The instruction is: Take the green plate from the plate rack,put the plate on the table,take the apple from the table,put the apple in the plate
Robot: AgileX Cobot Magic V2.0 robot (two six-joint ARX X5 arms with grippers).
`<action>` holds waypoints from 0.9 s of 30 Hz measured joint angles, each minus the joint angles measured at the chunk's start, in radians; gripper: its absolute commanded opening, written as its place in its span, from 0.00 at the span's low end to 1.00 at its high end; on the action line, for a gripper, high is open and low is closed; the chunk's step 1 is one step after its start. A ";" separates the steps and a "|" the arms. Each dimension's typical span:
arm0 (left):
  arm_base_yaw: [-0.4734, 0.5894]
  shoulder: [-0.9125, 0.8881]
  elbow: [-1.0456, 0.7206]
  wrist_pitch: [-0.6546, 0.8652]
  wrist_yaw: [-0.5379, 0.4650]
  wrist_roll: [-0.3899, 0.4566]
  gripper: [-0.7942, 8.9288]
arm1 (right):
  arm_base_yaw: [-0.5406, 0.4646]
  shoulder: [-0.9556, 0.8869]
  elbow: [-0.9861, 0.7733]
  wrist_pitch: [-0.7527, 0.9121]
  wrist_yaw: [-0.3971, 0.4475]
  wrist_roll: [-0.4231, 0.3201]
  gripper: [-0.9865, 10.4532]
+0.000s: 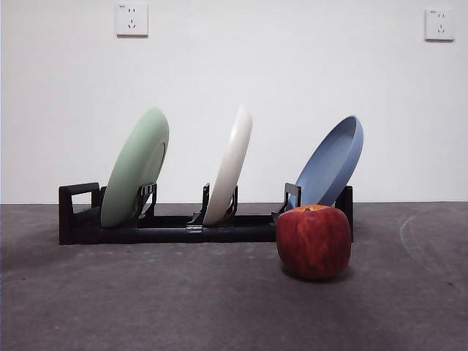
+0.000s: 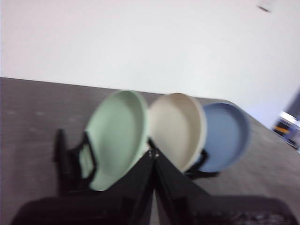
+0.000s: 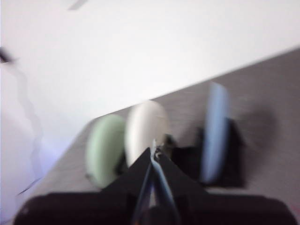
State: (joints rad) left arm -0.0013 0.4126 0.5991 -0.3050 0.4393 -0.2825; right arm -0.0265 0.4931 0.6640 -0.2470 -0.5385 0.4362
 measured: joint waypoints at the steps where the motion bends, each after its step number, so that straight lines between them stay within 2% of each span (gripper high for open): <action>1: 0.000 0.030 0.038 -0.026 0.020 0.000 0.08 | 0.000 0.033 0.042 -0.006 -0.037 -0.003 0.09; 7: 0.000 0.243 0.311 -0.230 0.163 0.012 0.08 | 0.001 0.244 0.320 -0.155 -0.228 -0.020 0.09; 12: 0.000 0.412 0.547 -0.423 0.301 0.085 0.08 | 0.039 0.380 0.505 -0.358 -0.264 -0.097 0.09; 15: -0.002 0.512 0.677 -0.547 0.316 0.146 0.08 | 0.086 0.455 0.589 -0.479 -0.264 -0.163 0.09; 19: -0.008 0.615 0.799 -0.661 0.315 0.205 0.08 | 0.158 0.541 0.648 -0.591 -0.205 -0.240 0.10; 25: -0.011 0.684 0.841 -0.683 0.315 0.242 0.08 | 0.267 0.611 0.676 -0.621 -0.026 -0.297 0.10; 26: -0.011 0.688 0.841 -0.684 0.315 0.246 0.08 | 0.278 0.615 0.677 -0.621 -0.005 -0.299 0.12; 27: -0.011 0.693 0.841 -0.684 0.315 0.249 0.08 | 0.290 0.620 0.678 -0.621 0.019 -0.303 0.18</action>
State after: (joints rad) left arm -0.0128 1.1057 1.4403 -0.9886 0.7544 -0.0338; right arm 0.2630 1.1130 1.3422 -0.8680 -0.5190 0.1333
